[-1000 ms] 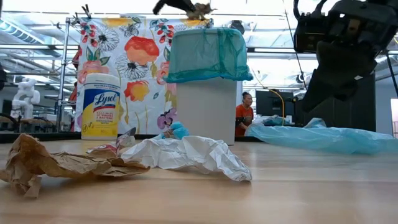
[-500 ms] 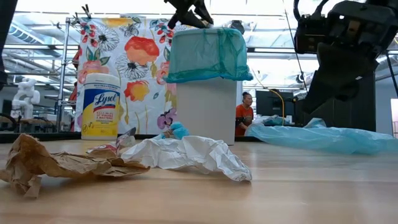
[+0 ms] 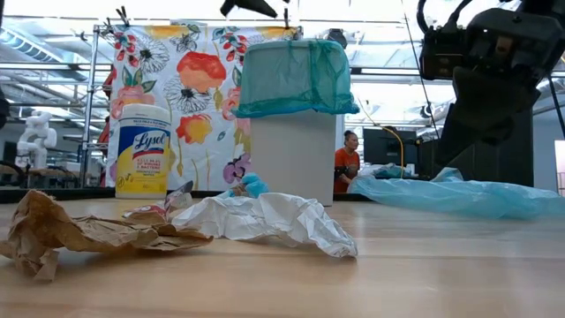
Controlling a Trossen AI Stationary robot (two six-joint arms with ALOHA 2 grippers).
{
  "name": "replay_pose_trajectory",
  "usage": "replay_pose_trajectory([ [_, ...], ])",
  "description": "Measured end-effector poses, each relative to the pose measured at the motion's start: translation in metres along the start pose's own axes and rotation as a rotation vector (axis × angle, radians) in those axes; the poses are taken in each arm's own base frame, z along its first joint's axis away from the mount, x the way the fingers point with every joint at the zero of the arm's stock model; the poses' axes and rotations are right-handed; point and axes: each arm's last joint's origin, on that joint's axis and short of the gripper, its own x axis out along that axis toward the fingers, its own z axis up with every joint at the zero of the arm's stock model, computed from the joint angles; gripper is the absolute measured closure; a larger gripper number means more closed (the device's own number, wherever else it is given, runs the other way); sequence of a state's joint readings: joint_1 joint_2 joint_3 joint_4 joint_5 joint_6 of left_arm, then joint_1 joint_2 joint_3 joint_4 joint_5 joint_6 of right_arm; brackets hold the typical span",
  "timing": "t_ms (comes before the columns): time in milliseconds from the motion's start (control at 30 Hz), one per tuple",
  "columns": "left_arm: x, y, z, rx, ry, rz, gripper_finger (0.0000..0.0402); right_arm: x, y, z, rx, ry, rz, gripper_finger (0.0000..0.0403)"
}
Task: Place trash/remove bag and relplace
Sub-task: Put the red black paper piece into the trash bin
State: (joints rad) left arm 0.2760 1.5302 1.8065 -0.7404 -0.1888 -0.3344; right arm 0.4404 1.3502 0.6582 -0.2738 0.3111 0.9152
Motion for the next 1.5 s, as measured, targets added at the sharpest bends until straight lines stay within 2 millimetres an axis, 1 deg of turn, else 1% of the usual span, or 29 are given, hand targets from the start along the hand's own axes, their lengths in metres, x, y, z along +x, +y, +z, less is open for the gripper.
replay_pose_trajectory([
  [167,-0.035,-0.021,-0.023,0.094,0.125,0.026,0.0204,0.000,0.000,0.000,0.007,0.000,0.000,0.0287],
  [267,-0.048,-0.031,-0.045,0.115,0.185,0.032,0.0204,0.000,0.000,0.000,0.008,-0.001,0.000,0.0287],
  [367,-0.054,-0.041,-0.072,0.109,0.242,0.036,0.0204,0.000,0.000,0.000,0.008,-0.001,0.000,0.0287],
  [500,-0.054,-0.049,-0.116,0.060,0.317,0.048,0.0204,0.000,0.000,0.000,0.009,-0.003,0.003,0.0287],
  [633,-0.045,-0.056,-0.166,-0.043,0.404,0.089,0.0204,0.000,0.001,0.001,0.010,-0.006,0.006,0.0287],
  [700,-0.040,-0.060,-0.187,-0.121,0.422,0.096,0.0204,0.000,0.001,0.000,0.009,-0.005,0.005,0.0287],
  [800,-0.031,-0.070,-0.214,-0.237,0.432,0.095,0.0204,0.000,0.001,0.000,0.008,-0.006,0.005,0.0287],
  [867,-0.023,-0.075,-0.230,-0.291,0.472,0.125,0.0204,0.000,0.001,0.001,0.008,-0.006,0.006,0.0287],
  [967,-0.010,-0.085,-0.247,-0.366,0.525,0.150,0.0204,0.000,0.001,0.000,0.008,-0.006,0.006,0.0287],
  [1100,0.008,-0.094,-0.269,-0.405,0.612,0.194,0.0204,0.000,0.001,0.001,0.008,-0.006,0.006,0.0287],
  [1200,0.020,-0.097,-0.284,-0.423,0.675,0.236,0.0204,0.000,0.001,0.001,0.015,-0.006,0.008,0.0287],
  [1333,0.033,-0.102,-0.299,-0.441,0.726,0.240,0.0204,0.000,0.002,0.000,0.018,-0.005,0.014,0.0287],
  [1500,0.046,-0.108,-0.312,-0.453,0.760,0.220,0.0204,0.000,0.002,-0.001,0.014,-0.003,0.016,0.0287],
])
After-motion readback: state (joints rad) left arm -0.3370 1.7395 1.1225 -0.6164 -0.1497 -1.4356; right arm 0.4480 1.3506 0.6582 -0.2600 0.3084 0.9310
